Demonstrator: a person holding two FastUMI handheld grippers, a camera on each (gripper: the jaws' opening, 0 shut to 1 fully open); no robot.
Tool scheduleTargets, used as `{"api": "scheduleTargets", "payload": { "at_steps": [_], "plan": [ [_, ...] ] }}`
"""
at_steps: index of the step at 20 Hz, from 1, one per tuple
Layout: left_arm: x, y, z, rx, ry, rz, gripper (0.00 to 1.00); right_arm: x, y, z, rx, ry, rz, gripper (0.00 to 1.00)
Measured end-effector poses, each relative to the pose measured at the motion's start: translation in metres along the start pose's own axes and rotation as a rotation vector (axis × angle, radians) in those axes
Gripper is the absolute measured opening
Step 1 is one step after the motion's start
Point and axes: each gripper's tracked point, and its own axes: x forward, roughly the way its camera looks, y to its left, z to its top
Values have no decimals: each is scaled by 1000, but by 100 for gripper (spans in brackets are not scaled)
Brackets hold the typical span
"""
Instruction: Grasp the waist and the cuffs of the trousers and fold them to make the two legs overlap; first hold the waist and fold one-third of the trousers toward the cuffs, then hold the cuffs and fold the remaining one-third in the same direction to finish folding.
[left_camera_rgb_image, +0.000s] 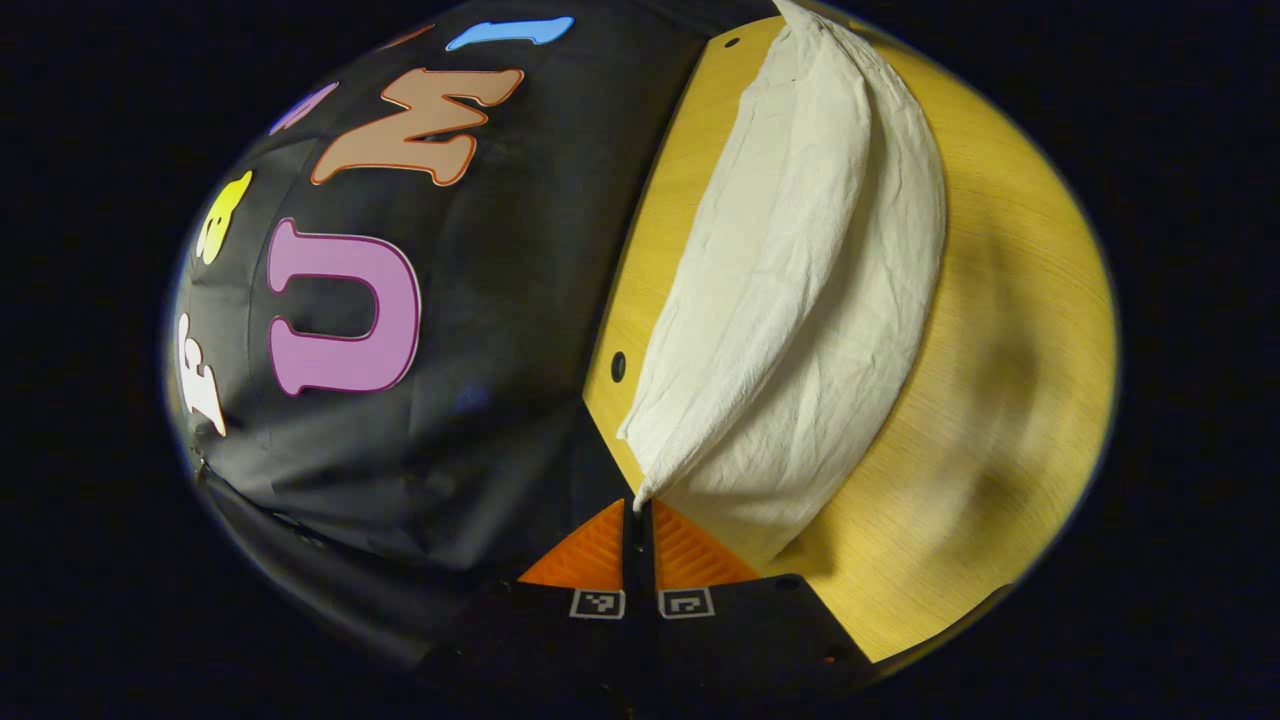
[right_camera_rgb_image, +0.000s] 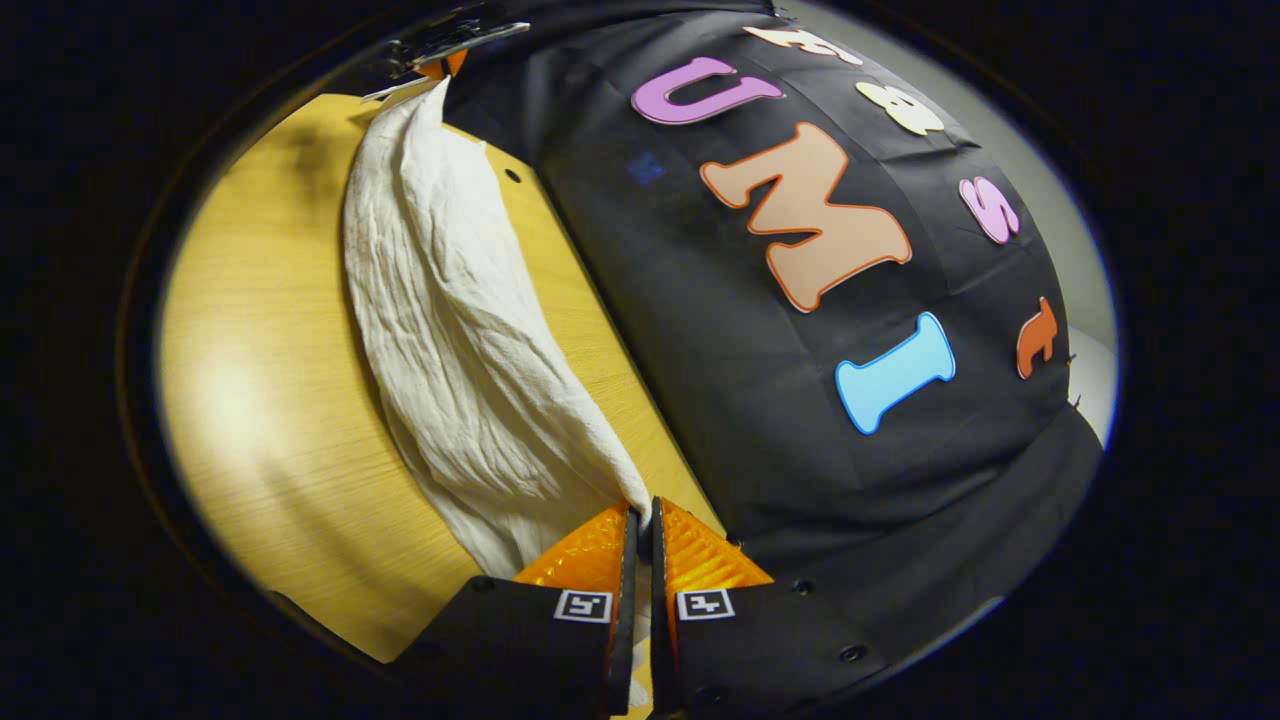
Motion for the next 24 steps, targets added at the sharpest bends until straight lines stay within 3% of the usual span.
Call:
{"api": "scheduleTargets", "payload": {
  "at_steps": [4,7,11,24],
  "plan": [
    [32,31,17,-60,-48,22,0,27,-18,6,13,37,-64,10],
    [60,47,33,-51,-93,27,0,44,-23,13,15,66,-96,7],
    [95,53,49,-37,-131,18,0,71,-31,13,15,104,-127,10],
    [201,3,75,-5,-164,-69,0,167,10,-25,-20,258,-97,10]
  ]
}}
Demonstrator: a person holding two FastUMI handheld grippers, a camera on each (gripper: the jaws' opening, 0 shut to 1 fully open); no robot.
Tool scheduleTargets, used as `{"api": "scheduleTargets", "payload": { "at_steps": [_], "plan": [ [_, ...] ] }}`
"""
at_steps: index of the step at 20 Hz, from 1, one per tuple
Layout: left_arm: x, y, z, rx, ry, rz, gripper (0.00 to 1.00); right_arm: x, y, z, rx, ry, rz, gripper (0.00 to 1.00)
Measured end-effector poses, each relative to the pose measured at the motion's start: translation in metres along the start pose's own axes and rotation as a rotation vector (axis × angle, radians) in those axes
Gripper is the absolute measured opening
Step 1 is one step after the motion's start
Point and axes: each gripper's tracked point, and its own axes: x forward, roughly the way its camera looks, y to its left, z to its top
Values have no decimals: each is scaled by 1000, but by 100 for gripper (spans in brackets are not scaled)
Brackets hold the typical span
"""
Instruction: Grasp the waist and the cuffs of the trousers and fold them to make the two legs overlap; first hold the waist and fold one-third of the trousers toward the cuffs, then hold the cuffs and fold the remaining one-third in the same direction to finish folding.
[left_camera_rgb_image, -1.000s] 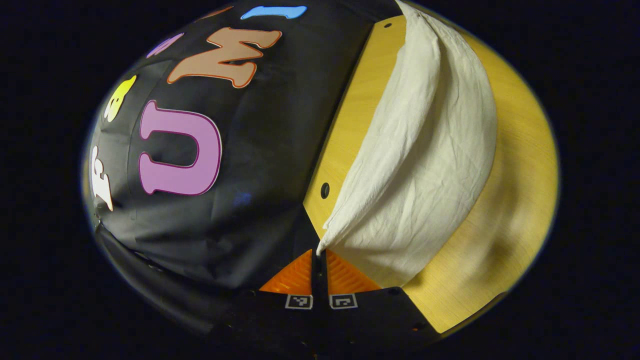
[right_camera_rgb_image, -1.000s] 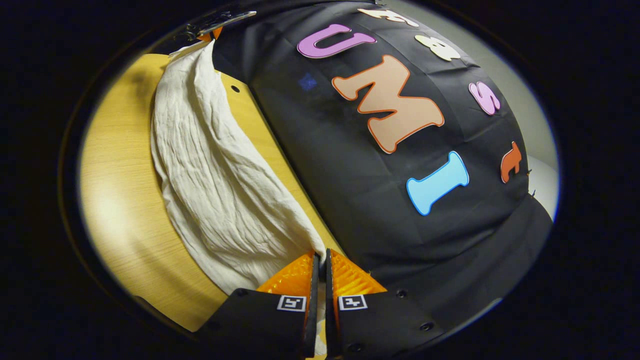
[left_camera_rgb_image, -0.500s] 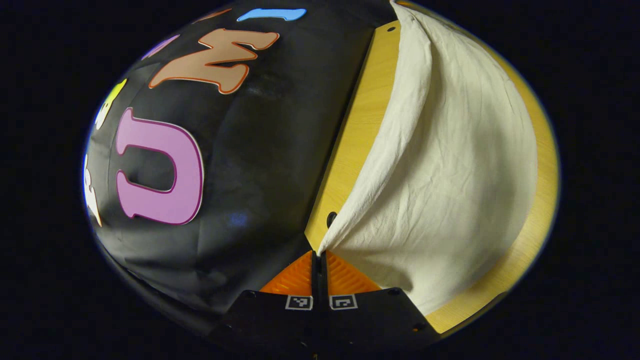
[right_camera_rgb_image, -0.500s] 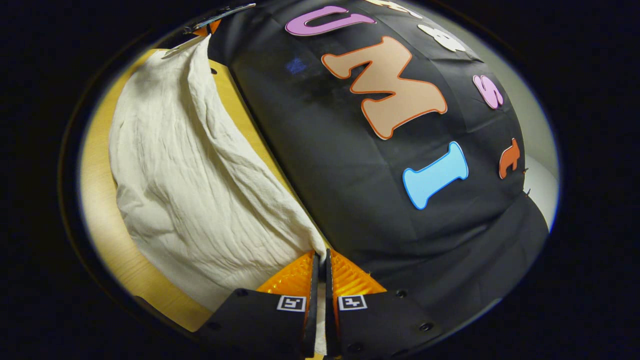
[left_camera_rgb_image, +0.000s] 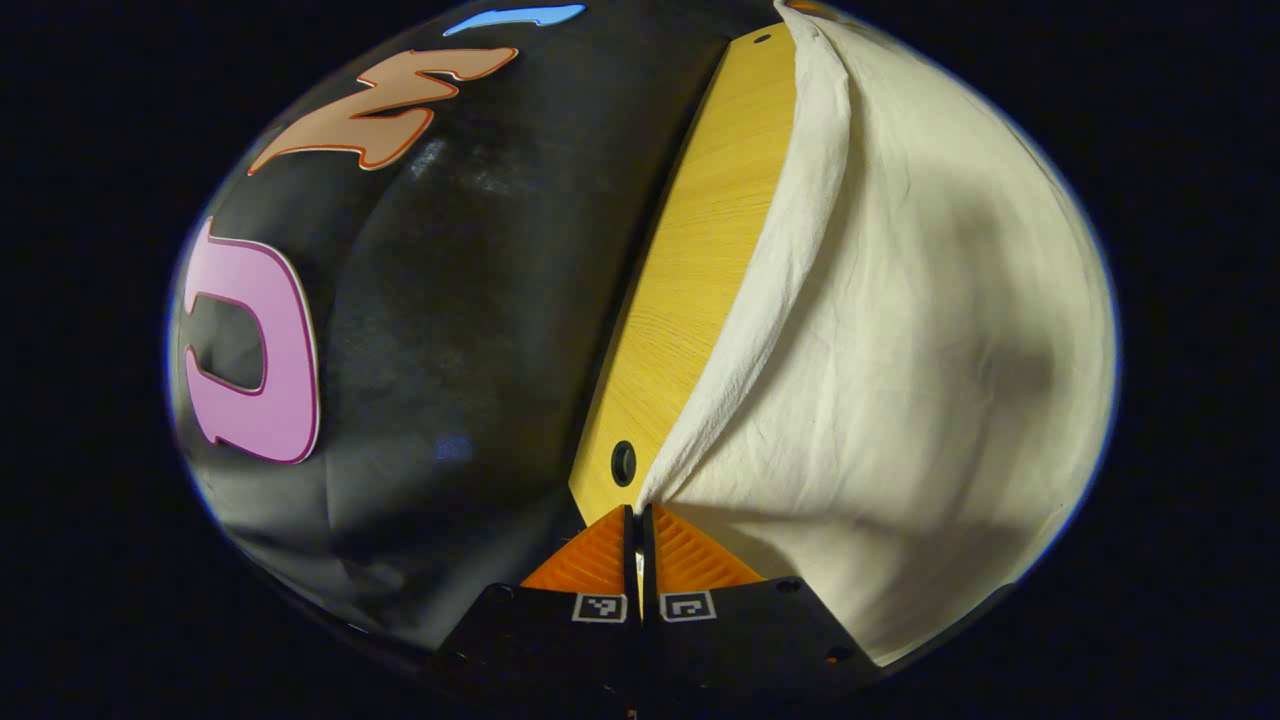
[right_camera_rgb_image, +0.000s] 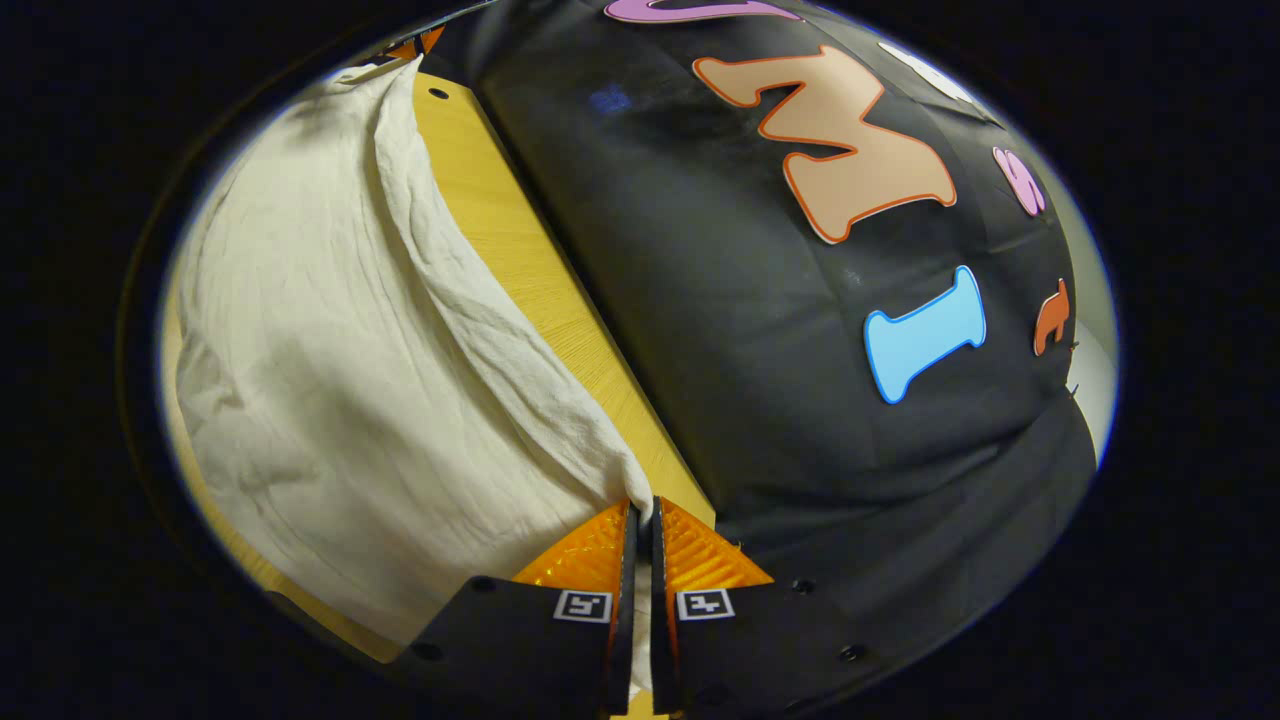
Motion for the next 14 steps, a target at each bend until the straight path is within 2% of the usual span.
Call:
{"api": "scheduleTargets", "payload": {
  "at_steps": [2,3,6,7,11,14],
  "plan": [
    [4,1,-1,-10,5,23,0,10,-1,-8,31,30,3,11],
    [3,-2,-6,-39,9,16,0,5,-3,-7,59,44,-16,26],
    [1,-13,-6,-119,14,0,100,-3,-5,-6,127,36,-25,100],
    [-5,-7,-5,-137,17,21,93,-7,-9,-8,142,38,-30,98],
    [-37,6,11,-261,10,86,95,-26,-19,-25,224,52,-35,98],
    [-74,9,41,-435,-37,113,95,-46,-26,-47,343,76,-31,100]
  ]
}}
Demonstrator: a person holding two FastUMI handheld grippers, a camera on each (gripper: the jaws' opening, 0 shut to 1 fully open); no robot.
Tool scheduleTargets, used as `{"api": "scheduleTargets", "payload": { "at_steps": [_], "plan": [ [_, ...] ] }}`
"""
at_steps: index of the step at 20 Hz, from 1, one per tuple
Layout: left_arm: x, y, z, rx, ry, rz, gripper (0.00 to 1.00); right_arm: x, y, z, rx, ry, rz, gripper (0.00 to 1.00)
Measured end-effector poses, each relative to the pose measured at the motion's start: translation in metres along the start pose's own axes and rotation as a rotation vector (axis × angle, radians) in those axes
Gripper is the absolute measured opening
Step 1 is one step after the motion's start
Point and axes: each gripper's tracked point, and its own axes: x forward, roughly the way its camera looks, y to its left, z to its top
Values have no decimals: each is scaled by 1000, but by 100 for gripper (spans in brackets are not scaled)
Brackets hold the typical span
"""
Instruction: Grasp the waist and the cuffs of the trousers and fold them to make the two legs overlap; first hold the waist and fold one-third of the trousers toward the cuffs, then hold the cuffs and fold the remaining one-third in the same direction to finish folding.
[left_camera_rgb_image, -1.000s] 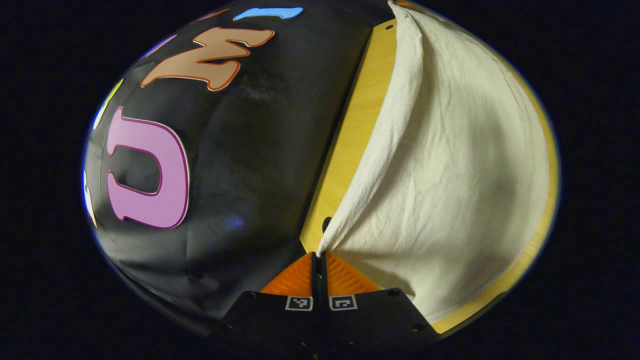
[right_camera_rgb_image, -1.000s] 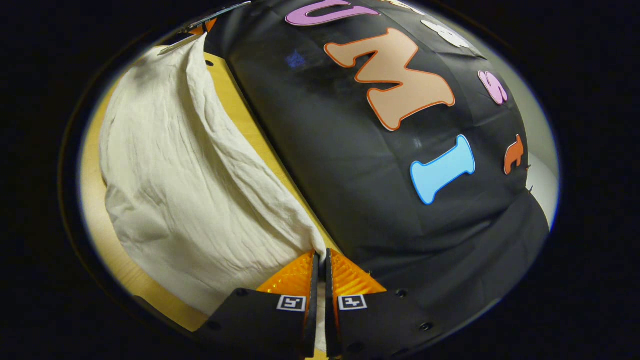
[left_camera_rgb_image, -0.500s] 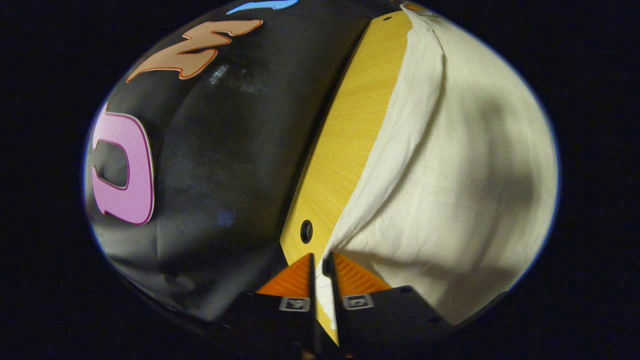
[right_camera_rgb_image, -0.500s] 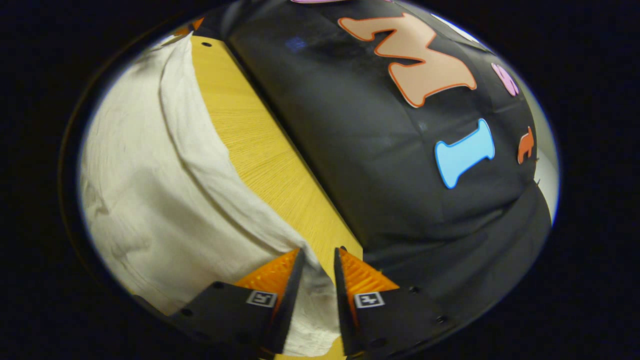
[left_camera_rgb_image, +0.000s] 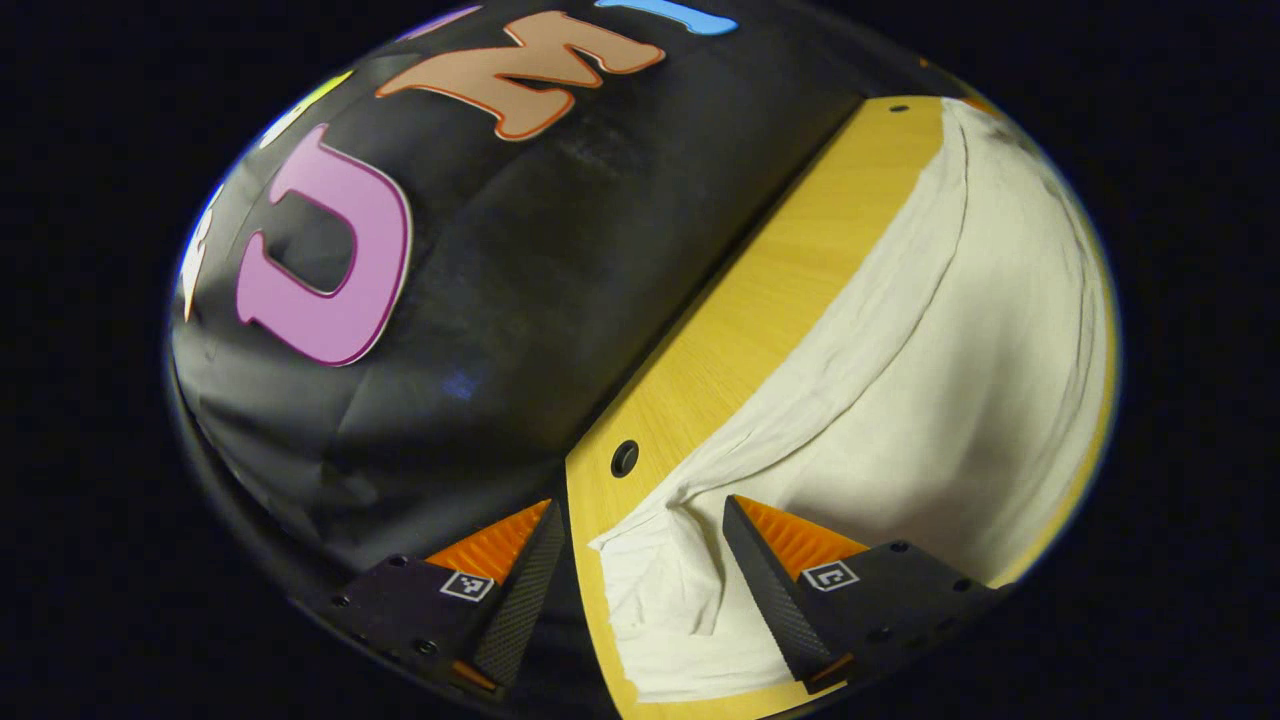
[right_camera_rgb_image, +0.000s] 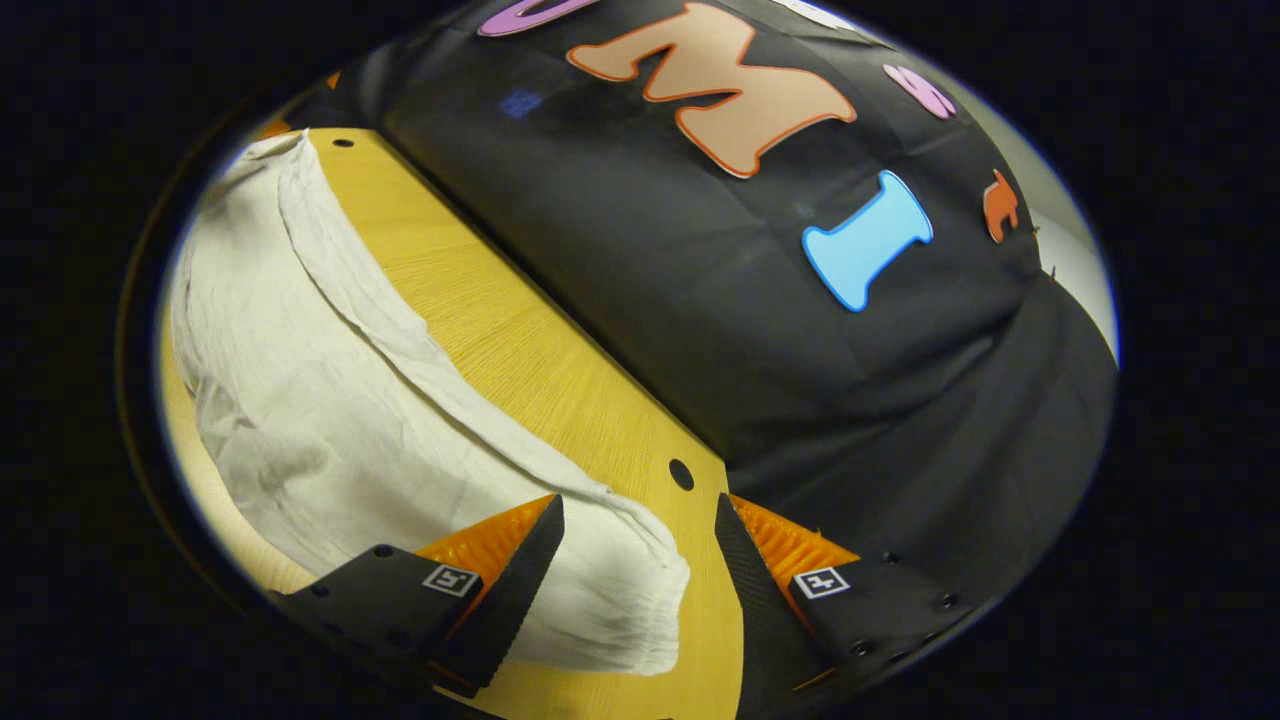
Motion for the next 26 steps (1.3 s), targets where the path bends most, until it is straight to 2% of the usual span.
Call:
{"api": "scheduleTargets", "payload": {
  "at_steps": [4,5,7,15,16,18,23,26],
  "plan": [
    [-40,-12,37,-208,-73,-3,95,-17,-20,-27,191,41,3,98],
    [-50,-13,44,-243,-83,-2,95,-20,-26,-36,235,53,3,100],
    [-69,-21,59,-305,-111,-9,96,-25,-35,-54,319,79,4,98],
    [-137,-61,123,-560,-260,-115,95,-38,-48,-122,710,178,65,100],
    [-145,-65,129,-578,-269,-125,95,-37,-49,-132,752,198,60,98],
    [-161,-68,138,-588,-281,-132,95,-39,-46,-150,846,244,67,100],
    [-189,-72,150,-594,-293,-111,96,-29,-18,-169,1077,335,157,96],
    [-203,-75,154,-584,-295,-99,96,-23,-10,-168,1150,359,202,96]
  ]
}}
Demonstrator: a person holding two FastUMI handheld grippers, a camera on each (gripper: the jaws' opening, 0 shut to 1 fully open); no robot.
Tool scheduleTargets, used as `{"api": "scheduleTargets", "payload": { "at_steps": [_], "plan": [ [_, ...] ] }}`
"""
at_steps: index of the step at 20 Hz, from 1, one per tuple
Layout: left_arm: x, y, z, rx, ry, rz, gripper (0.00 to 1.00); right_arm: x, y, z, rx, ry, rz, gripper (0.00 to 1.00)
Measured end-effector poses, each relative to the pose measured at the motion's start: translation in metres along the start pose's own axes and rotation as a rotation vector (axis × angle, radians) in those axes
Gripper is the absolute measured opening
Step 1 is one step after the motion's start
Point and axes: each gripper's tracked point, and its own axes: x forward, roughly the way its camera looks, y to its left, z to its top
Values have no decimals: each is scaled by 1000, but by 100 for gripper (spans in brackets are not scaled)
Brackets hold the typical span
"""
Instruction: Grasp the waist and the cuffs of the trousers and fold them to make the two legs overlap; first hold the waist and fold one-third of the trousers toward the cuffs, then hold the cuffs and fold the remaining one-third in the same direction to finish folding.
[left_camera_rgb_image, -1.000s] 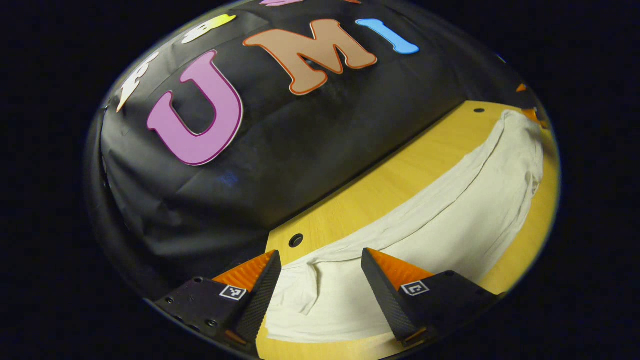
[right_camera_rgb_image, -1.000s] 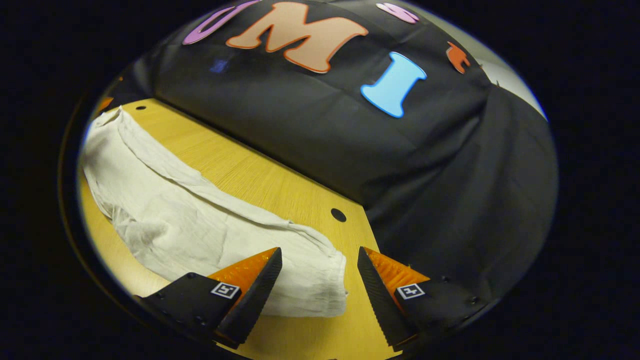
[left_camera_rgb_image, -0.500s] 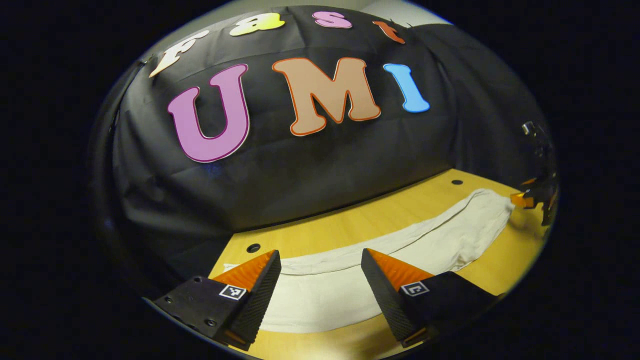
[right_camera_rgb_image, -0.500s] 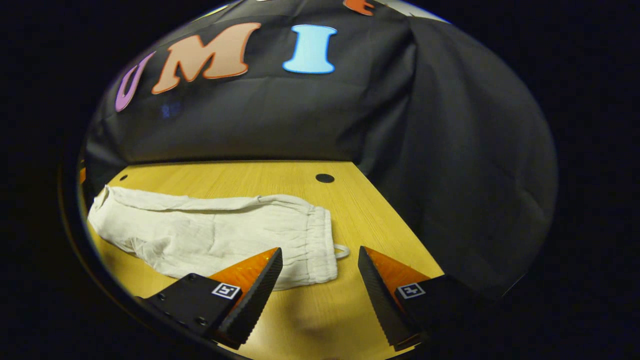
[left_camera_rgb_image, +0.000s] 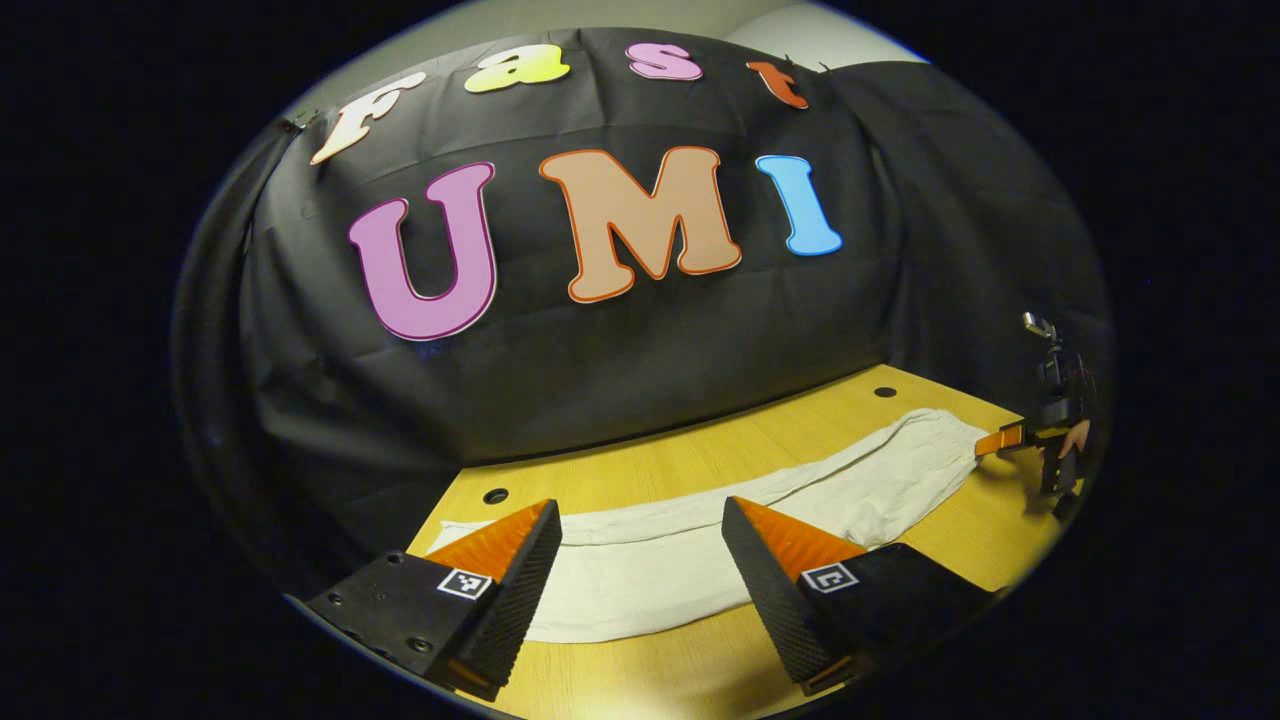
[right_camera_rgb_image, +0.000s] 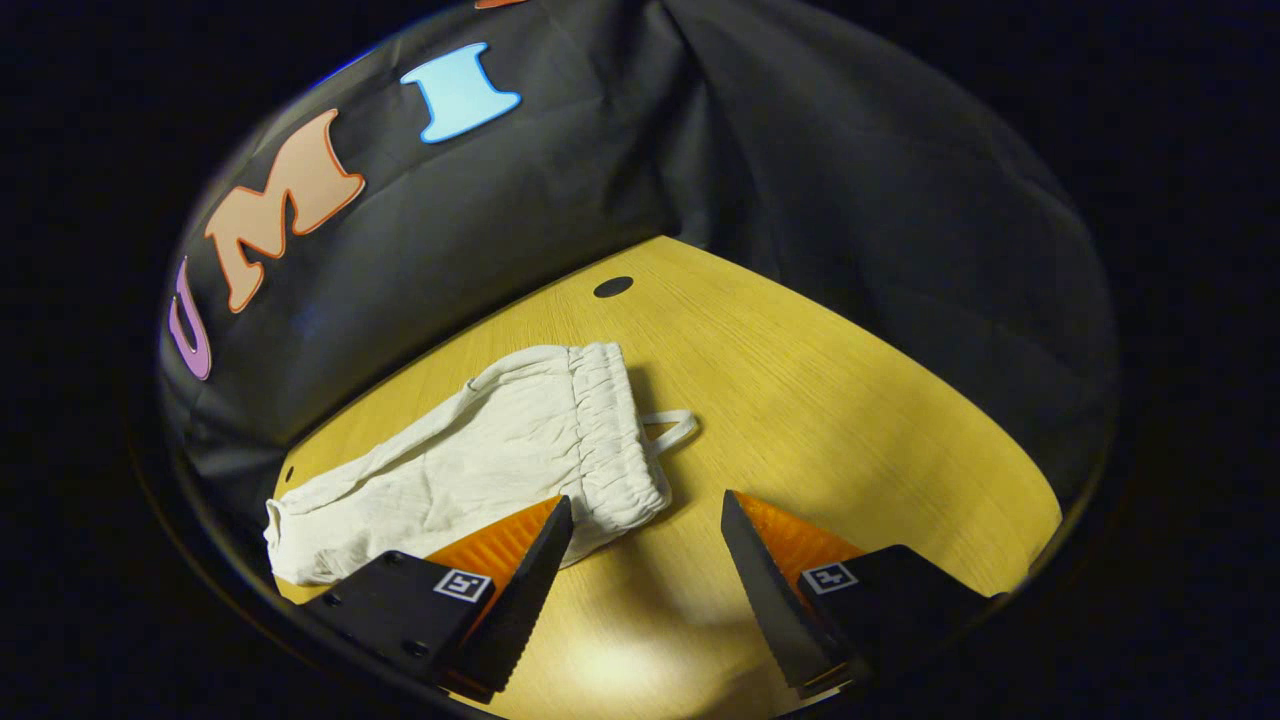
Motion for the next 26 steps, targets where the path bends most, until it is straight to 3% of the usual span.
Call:
{"api": "scheduleTargets", "payload": {
  "at_steps": [1,2,4,5,9,10,11,12,13,16,18,21,26],
  "plan": [
    [-2,-2,3,2,-3,0,96,2,1,1,13,6,5,96],
    [-4,-4,3,1,-2,-1,96,5,3,-3,29,19,7,86],
    [-6,-6,6,-3,-10,-7,96,10,5,0,55,21,4,83],
    [-5,-7,6,-2,-11,-14,96,11,7,-2,72,33,5,91],
    [-7,3,2,22,10,-9,96,17,19,-1,133,42,15,89],
    [-8,5,2,28,6,-9,96,19,17,-3,135,43,-2,72],
    [-9,7,1,35,9,-9,96,20,15,-4,147,49,-10,67],
    [-8,10,-1,43,14,-8,96,20,12,-4,164,50,-22,52],
    [-8,12,-2,49,19,-5,96,22,12,-5,183,61,-22,52],
    [-8,16,-4,42,21,-3,96,28,12,-7,190,75,-33,29],
    [-8,18,-6,39,24,-3,96,23,9,-7,110,71,-30,17],
    [-7,20,-10,25,31,4,96,22,4,0,-4,55,-52,17],
    [-12,26,-11,0,15,20,96,16,-33,20,-10,37,-124,17]
  ]
}}
